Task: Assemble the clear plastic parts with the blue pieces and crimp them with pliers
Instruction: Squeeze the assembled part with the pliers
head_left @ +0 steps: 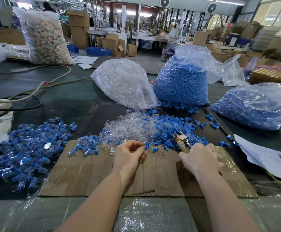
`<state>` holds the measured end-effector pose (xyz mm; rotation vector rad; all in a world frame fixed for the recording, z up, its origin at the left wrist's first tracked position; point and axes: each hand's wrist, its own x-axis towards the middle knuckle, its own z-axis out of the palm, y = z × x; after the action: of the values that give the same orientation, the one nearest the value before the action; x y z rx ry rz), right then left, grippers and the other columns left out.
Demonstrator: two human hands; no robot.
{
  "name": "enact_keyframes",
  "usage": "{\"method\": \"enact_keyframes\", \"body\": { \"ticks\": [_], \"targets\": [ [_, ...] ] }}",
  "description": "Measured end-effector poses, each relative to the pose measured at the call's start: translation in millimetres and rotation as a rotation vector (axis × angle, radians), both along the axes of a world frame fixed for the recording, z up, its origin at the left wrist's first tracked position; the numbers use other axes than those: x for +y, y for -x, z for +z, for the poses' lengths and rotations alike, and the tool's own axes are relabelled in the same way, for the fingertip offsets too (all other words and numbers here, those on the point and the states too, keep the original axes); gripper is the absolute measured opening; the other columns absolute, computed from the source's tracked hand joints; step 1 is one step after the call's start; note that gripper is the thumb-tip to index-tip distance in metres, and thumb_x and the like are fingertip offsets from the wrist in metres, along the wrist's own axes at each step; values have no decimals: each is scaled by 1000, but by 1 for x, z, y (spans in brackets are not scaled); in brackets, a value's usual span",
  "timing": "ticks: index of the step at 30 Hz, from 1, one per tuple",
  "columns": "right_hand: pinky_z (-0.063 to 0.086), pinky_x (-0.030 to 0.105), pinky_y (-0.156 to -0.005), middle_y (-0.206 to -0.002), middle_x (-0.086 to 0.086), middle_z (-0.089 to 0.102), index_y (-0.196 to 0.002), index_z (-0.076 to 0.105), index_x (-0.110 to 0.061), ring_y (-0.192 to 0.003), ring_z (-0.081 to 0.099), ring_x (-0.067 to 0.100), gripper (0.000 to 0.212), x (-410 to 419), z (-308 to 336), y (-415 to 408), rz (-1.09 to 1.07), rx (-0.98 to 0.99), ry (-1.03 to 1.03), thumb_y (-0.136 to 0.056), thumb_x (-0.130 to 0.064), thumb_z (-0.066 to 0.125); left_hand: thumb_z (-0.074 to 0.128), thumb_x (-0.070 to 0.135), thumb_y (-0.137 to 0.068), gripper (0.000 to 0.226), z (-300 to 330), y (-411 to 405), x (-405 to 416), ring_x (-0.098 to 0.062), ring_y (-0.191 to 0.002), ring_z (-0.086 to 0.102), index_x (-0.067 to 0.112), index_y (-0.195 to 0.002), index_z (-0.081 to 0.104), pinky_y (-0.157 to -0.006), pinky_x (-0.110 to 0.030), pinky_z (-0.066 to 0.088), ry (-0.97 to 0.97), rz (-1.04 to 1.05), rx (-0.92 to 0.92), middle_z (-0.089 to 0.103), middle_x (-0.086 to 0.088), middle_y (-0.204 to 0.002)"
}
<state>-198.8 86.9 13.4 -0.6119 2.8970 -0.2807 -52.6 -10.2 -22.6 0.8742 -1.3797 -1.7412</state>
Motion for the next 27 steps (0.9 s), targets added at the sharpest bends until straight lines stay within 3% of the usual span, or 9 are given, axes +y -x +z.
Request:
{"method": "enact_keyframes", "body": {
  "ticks": [4, 7, 11, 13, 19, 24, 27],
  "targets": [
    [41, 45, -93, -121, 14, 40, -96, 48, -11, -113, 41, 30, 32, 3, 5, -6, 89, 10, 99, -88, -42, 49, 58, -4, -87, 9, -4, 0, -4, -19, -62, 58, 2, -88, 65, -58, -27, 50, -39, 7, 14, 64, -16, -71],
    [45, 36, -80, -104, 6, 43, -94, 44, -13, -96, 51, 25, 29, 5, 11, -18, 228, 18, 194, -91, -42, 44, 59, -2, -87, 7, -7, 2, -8, -17, -57, 58, 2, -87, 64, -52, -25, 50, -64, 23, 27, 64, -13, -66],
    [34, 25, -53, -74, -3, 50, -82, 45, -17, -61, 45, 11, 22, -1, 19, -34, 413, -191, 253, -92, -37, 46, 60, -3, -86, 7, -9, 5, -12, -13, -49, 57, 3, -84, 63, -45, -22, 48, -118, 48, 56, 64, -7, -57],
    [29, 26, -49, -65, -3, 48, -80, 49, -14, -54, 40, 12, 22, -3, 20, -41, 440, -334, 284, -91, -33, 48, 60, -1, -86, 7, -9, 4, -13, -11, -47, 57, 5, -84, 64, -44, -22, 47, -142, 59, 67, 65, -7, -58],
    [23, 23, -39, -46, -8, 34, -63, 38, -18, -37, 32, 7, 28, 2, 25, -52, 487, -462, 274, -88, -25, 48, 61, -1, -85, 10, -9, 2, -15, -8, -50, 61, 7, -82, 65, -44, -22, 47, -143, 94, 59, 65, -7, -64],
    [22, 27, -46, -56, -4, 36, -70, 41, -17, -47, 32, 11, 18, 8, 34, -54, 532, -566, 260, -85, -18, 51, 61, -3, -85, 12, -8, 2, -15, -6, -50, 60, 7, -80, 65, -45, -20, 49, -137, 129, 58, 64, -6, -65],
    [25, 21, -39, -62, -2, 42, -85, 49, -13, -45, 36, 8, 1, 10, 39, -54, 571, -552, 186, -84, -14, 50, 62, -5, -84, 15, -8, 3, -15, -4, -49, 61, 7, -77, 65, -48, -15, 50, -114, 151, 55, 64, -6, -65]
  ]
}}
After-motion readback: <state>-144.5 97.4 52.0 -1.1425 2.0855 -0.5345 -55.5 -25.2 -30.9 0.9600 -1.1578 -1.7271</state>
